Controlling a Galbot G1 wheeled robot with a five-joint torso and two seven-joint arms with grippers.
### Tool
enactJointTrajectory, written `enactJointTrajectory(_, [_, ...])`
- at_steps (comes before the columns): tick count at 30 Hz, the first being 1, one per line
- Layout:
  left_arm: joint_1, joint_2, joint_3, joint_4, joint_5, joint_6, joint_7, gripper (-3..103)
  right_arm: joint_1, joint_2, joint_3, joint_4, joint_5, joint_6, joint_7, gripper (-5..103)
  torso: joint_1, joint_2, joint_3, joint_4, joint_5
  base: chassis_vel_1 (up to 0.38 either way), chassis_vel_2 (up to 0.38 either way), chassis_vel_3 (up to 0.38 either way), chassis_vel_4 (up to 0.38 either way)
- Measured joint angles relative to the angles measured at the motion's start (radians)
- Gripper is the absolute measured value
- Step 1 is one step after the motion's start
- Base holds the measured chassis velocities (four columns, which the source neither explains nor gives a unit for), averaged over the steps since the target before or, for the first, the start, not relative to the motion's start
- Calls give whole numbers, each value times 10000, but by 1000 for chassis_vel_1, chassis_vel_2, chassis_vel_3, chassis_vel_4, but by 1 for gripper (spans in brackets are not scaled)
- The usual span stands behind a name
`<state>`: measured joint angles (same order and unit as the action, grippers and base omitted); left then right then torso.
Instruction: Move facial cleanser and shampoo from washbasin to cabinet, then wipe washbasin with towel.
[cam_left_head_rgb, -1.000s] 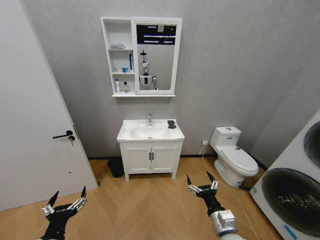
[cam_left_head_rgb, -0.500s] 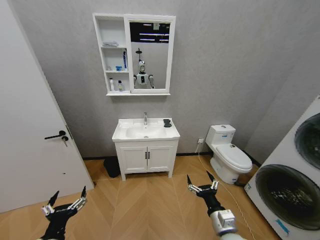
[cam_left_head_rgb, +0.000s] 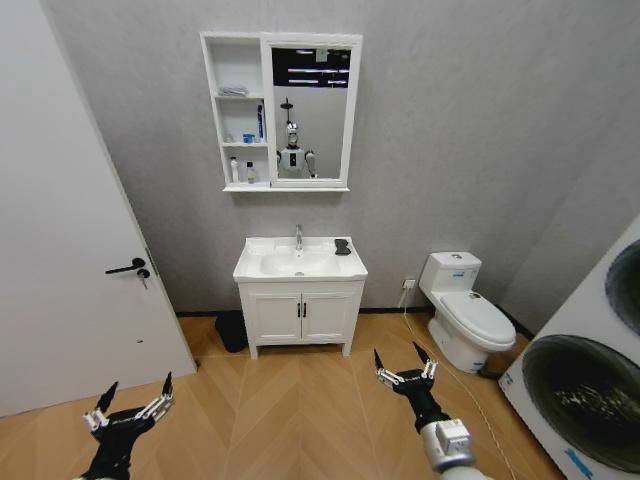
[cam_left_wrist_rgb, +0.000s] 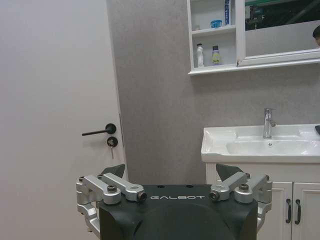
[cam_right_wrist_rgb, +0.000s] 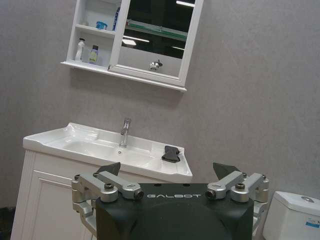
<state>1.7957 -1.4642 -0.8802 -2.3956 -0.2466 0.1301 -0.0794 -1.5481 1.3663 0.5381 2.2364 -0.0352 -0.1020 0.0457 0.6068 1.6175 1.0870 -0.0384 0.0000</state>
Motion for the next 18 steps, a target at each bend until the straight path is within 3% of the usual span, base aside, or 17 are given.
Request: enactJointTrajectory(18, [0, 0, 0, 0, 0, 0, 0, 100, 0, 0, 0, 9, 3, -5, 7, 100, -1, 1, 0, 0, 0, 0, 0, 0, 0])
